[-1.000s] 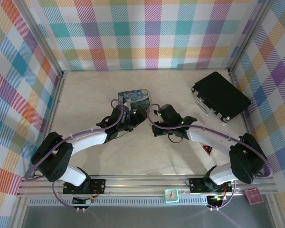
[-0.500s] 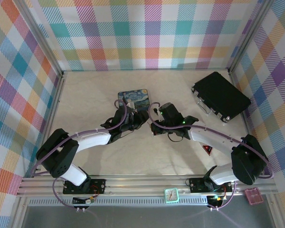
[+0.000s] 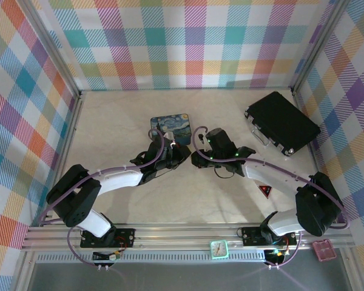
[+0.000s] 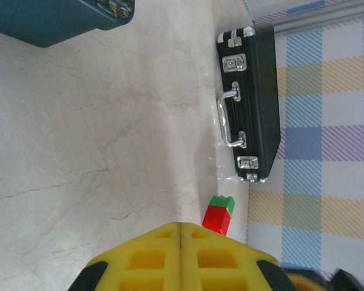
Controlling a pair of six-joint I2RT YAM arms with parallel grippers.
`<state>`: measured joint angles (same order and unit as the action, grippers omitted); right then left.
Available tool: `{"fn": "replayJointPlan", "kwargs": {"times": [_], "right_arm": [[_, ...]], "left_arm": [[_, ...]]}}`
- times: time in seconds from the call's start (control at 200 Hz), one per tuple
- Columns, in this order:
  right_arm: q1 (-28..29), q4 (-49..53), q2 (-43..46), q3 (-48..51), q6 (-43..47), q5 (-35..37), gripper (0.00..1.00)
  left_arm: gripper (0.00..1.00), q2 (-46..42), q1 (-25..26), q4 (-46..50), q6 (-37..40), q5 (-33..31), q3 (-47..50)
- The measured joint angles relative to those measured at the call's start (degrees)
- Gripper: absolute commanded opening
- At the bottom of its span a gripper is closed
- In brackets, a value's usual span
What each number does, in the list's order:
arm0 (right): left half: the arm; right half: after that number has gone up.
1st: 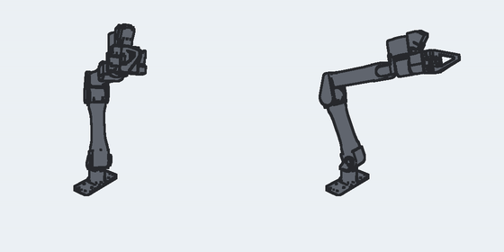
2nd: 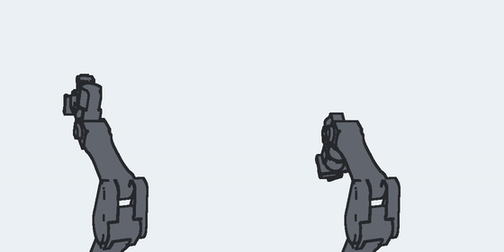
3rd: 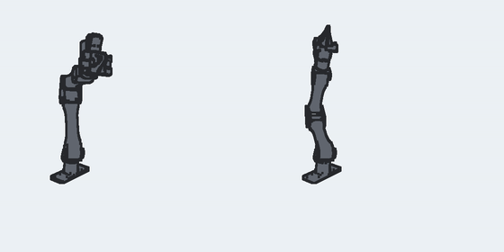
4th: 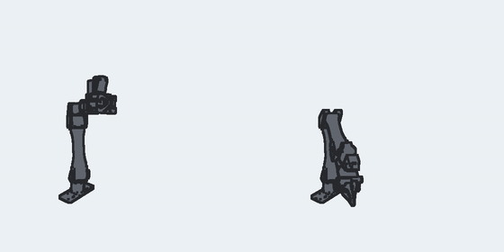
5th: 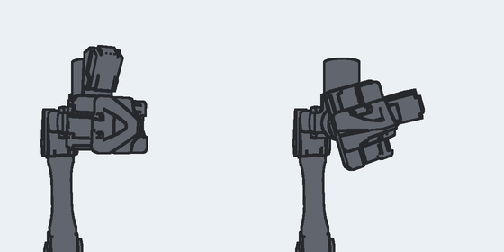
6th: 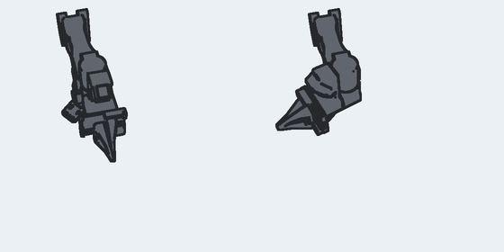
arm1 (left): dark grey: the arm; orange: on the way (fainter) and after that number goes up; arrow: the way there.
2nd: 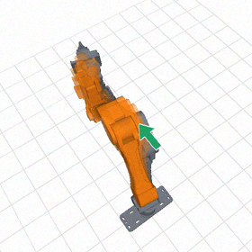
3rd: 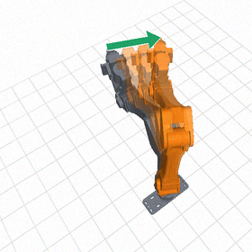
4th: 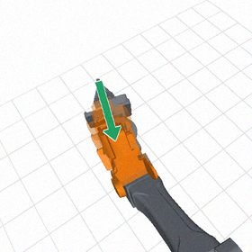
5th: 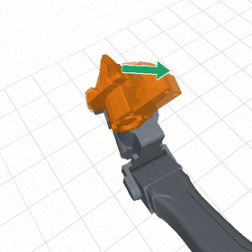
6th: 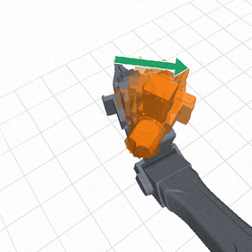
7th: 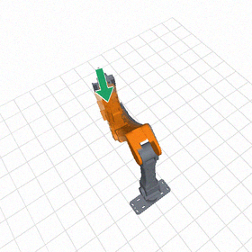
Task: Unlock a padlock with a key
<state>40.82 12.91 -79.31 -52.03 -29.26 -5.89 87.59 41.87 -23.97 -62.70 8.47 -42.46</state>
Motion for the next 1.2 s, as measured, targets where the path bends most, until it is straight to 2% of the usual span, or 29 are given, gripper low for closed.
{"fn": "replayJointPlan", "kwargs": {"times": [0.04,0.18,0.36,0.515,0.78,1.075,1.2], "right_arm": [[-0.35,-0.13,1.05,0.35,0.7,-0.26,0.47],[-3.78,-0.55,7.21,1.77,3.21,-3.15,0.49],[-9.79,-6.45,14.01,4.26,6.56,-13.18,0.45],[-10.82,-11.63,15.41,6.67,7.67,-21.44,0.39],[-10.82,-19.56,15.28,11.96,5.66,-30.01,0.38],[-10.82,-24.87,15.28,12.94,2.86,-32.2,0.3],[-10.82,-27.41,14.36,12.96,1.53,-32.85,0.18]], "left_arm": [[0.0,-0.11,-0.04,0.11,1.31,-0.02,0.0],[0.0,-1.53,-0.72,0.52,8.94,1.57,-0.66],[0.0,-5.01,-0.9,-0.17,20.76,7.82,-3.56],[0.0,-9.01,-1.14,-2.19,26.21,11.89,-3.61],[0.0,-10.86,-1.27,-6.82,26.49,14.45,-1.51],[0.0,-10.71,-1.29,-10.69,24.33,16.0,-0.81],[0.0,-10.05,-1.29,-12.68,23.02,16.44,-0.81]]}}
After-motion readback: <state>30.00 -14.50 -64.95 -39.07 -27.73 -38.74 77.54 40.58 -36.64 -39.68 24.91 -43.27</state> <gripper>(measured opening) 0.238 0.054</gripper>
